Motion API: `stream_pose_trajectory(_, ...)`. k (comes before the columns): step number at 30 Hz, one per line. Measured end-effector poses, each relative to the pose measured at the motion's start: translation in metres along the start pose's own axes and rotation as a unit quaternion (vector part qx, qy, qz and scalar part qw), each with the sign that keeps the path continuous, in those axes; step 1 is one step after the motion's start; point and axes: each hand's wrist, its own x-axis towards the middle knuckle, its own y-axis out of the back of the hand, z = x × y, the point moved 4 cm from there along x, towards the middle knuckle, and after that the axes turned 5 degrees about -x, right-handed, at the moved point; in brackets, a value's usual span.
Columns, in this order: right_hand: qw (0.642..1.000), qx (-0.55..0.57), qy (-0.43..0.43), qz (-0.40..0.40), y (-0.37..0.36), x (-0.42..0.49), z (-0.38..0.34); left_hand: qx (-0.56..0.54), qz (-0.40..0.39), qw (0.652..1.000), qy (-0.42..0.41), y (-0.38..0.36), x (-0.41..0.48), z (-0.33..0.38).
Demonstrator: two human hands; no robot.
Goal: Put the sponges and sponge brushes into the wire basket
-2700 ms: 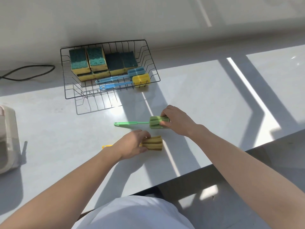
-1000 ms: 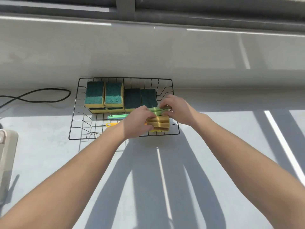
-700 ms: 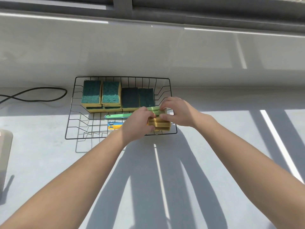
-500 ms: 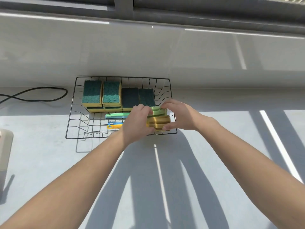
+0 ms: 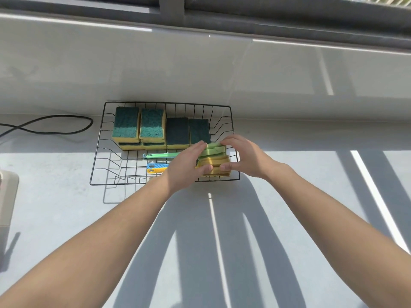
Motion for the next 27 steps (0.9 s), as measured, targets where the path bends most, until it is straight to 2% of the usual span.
stream_pose_trajectory(6, 0.999, -0.03, 0.004, 0.031, -0.006, 0.001, -0.005, 0.033, 0.003, 0.999, 0.002, -0.005, -0.001, 0.002)
stream_pose_trajectory(12, 0.992, -0.114, 0.016, 0.047, -0.01, -0.001, -0.015, 0.053, 0.032, 0.998, 0.017, -0.012, -0.002, 0.003)
stream_pose_trajectory(20, 0.994, -0.107, -0.009, 0.033, 0.003, -0.016, -0.021, 0.05, 0.006, 0.999, 0.007, 0.001, -0.01, 0.009)
stream_pose_trajectory(27, 0.986, -0.149, -0.003, 0.08, 0.013, -0.035, -0.041, 0.08, 0.024, 0.996, 0.028, 0.022, -0.036, 0.023)
